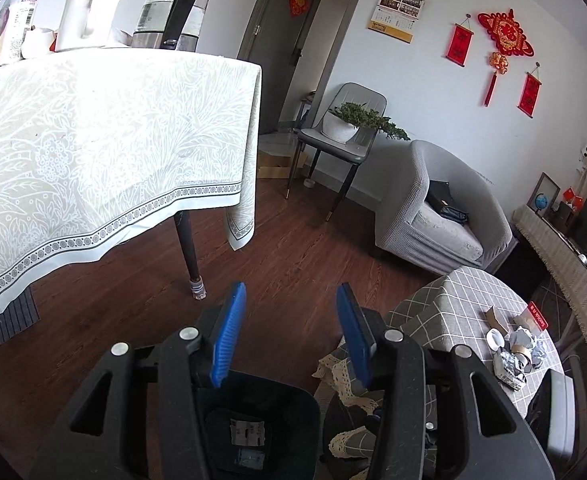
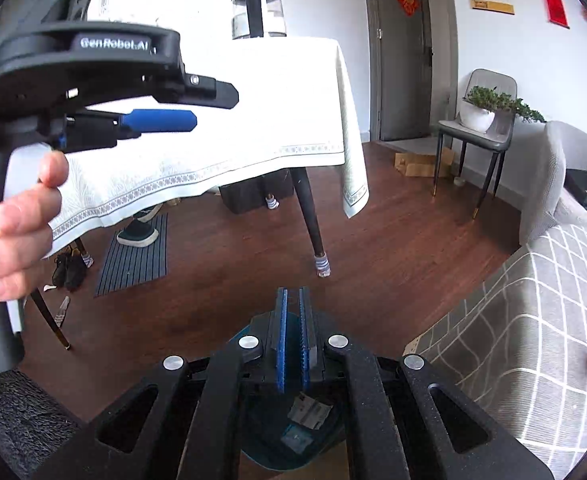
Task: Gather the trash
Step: 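Move both open tools back over the table toward the remaining trash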
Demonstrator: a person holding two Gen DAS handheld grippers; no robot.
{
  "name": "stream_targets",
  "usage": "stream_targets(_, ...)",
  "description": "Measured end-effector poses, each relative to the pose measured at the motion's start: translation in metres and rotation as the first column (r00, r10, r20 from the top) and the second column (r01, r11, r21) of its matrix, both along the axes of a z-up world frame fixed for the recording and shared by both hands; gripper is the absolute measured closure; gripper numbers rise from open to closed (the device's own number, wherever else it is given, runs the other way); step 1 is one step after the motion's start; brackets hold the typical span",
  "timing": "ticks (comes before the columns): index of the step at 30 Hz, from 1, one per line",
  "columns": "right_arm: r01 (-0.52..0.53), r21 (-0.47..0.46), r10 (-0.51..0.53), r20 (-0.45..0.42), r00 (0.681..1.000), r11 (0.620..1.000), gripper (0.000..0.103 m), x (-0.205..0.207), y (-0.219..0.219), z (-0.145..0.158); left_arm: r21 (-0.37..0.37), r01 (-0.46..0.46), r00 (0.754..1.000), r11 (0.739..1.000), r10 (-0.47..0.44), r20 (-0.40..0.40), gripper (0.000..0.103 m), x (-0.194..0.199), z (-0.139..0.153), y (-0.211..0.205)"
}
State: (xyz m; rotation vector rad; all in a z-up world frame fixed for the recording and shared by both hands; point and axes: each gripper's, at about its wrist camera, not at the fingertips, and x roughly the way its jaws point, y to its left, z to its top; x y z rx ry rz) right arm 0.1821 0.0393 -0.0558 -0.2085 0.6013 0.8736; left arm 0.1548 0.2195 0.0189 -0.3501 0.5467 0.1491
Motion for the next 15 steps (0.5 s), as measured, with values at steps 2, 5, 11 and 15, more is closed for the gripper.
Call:
stream_targets(2,0.015,0.037,-0.016,0.028,0.999,0.999,0.049,-0.003,-0.013,0.013,0.010,0.009,1.000,1.000,-0.009,0.015,0.053,0.001,0.003,-0.008)
stream_targets(5,0.024,0.096,-0.034,0.098,0.995,0.995,0.042,-0.009,-0.033,0.035,0.017,0.026,0.999,1.000,-0.027,0.030,0.053,0.005,0.005,-0.022)
stream_targets(11,0.076,0.124,-0.095,0.153,0.984,0.989,0.042,-0.009,-0.077,0.062,0.017,0.078,0.996,0.997,-0.079,0.038,0.052,0.018,0.007,-0.054)
stream_targets(15,0.131,0.144,-0.155,0.169,0.973,0.981,0.042,-0.007,-0.113,0.074,0.024,0.139,0.990,0.990,-0.140,0.029,0.049,0.029,0.005,-0.086)
